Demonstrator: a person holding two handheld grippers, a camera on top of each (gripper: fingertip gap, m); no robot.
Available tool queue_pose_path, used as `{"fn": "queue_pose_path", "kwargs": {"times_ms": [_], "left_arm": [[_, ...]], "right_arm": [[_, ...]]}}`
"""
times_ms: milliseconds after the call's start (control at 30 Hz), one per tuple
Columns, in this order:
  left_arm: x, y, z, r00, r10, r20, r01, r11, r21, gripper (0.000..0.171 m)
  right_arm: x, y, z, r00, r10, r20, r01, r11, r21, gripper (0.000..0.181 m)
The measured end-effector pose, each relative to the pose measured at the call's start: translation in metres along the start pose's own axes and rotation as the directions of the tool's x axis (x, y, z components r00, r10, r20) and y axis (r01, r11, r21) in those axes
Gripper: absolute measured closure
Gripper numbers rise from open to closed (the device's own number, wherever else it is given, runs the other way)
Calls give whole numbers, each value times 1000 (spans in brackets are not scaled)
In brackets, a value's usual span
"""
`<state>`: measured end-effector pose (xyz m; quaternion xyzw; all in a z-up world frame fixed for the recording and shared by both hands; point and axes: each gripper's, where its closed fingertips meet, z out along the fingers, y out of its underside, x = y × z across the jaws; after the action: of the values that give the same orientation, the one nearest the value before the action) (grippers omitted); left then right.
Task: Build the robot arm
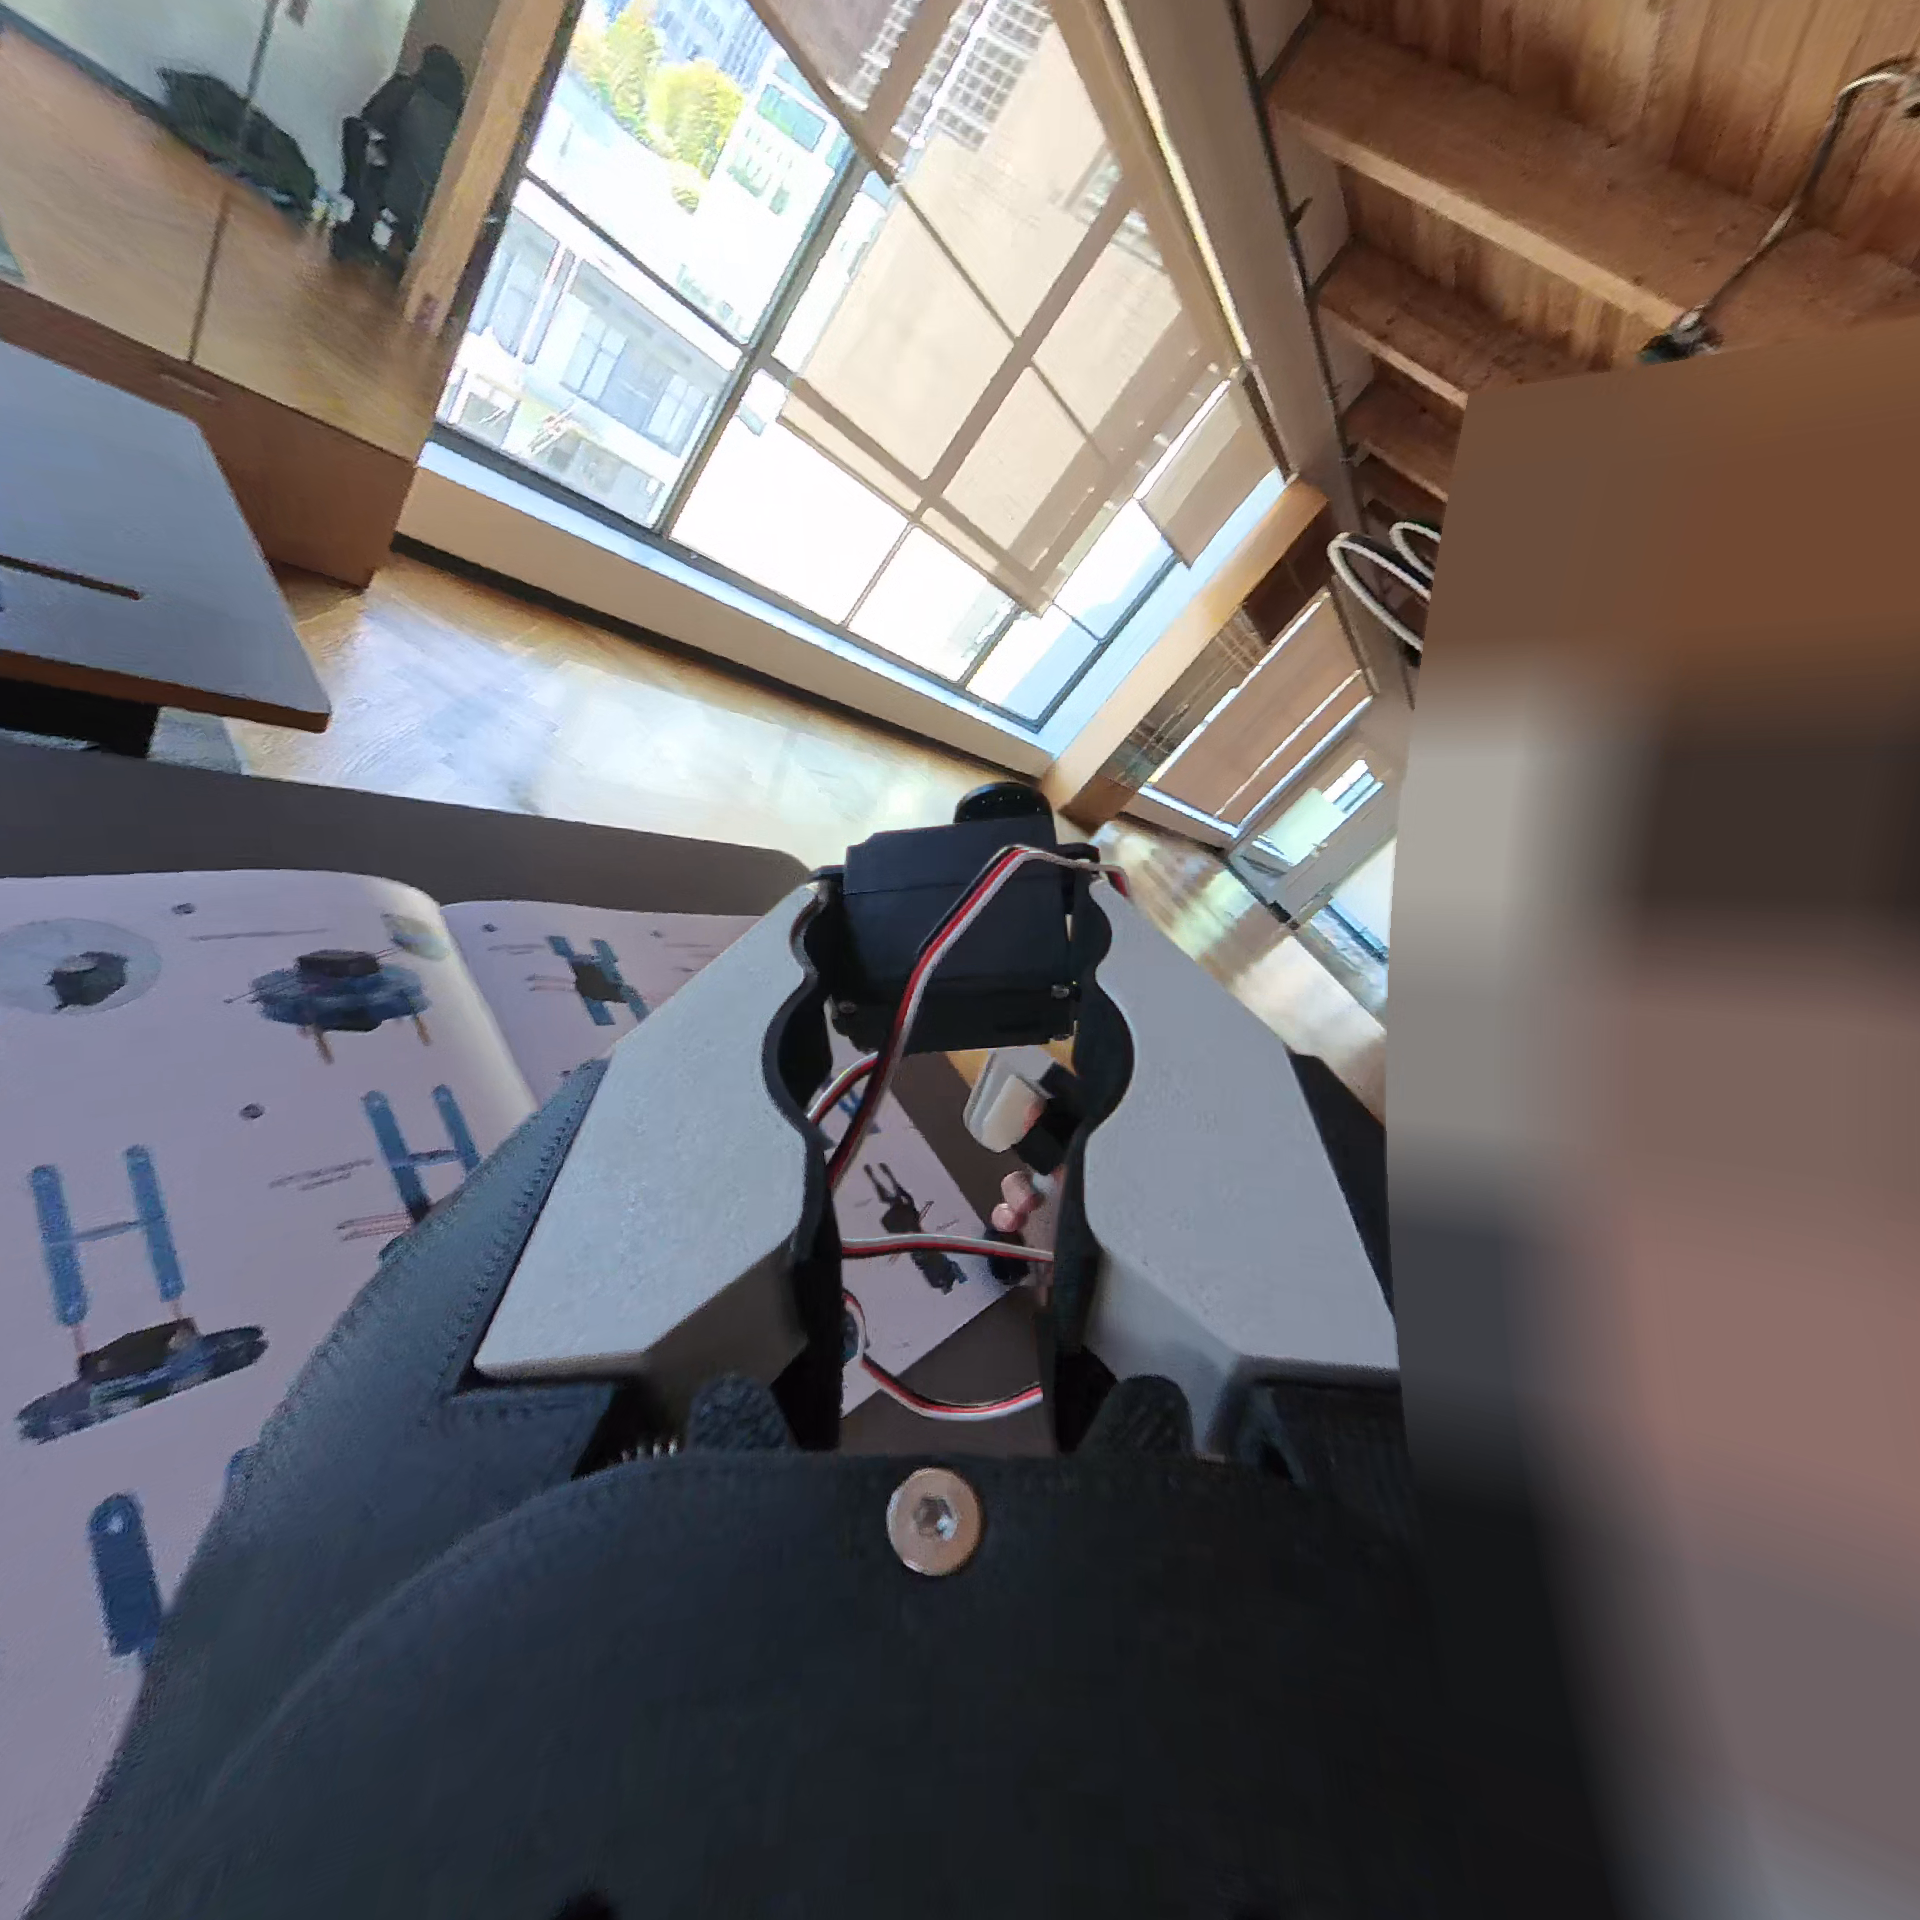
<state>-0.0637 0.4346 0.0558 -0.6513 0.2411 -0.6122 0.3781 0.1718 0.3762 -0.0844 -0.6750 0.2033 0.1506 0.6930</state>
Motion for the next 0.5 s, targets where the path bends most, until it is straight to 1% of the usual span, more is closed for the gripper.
{"fn": "queue_pose_path", "kwargs": {"times_ms": [100,167,233,300,400,500], "left_arm": [[-9,9,5,1000,-9,15,10,999,-37,129],[-18,19,11,999,6,44,-3,997,-84,129],[-33,32,18,994,51,101,-37,990,-136,128],[-51,47,25,978,123,171,-87,975,-203,129],[-67,64,34,946,242,214,-177,943,-282,128],[-73,78,41,922,325,212,-239,906,-350,128]], "right_arm": [[-2,1,1,1000,14,11,-14,1000,-1,181],[-7,3,2,999,29,34,-28,1000,-6,181],[-17,5,5,995,49,91,-48,999,-14,179],[-35,6,8,979,73,192,-69,997,-28,176],[-75,23,12,913,138,383,-94,987,-133,170],[-110,40,11,794,304,527,-181,945,-273,162]]}}
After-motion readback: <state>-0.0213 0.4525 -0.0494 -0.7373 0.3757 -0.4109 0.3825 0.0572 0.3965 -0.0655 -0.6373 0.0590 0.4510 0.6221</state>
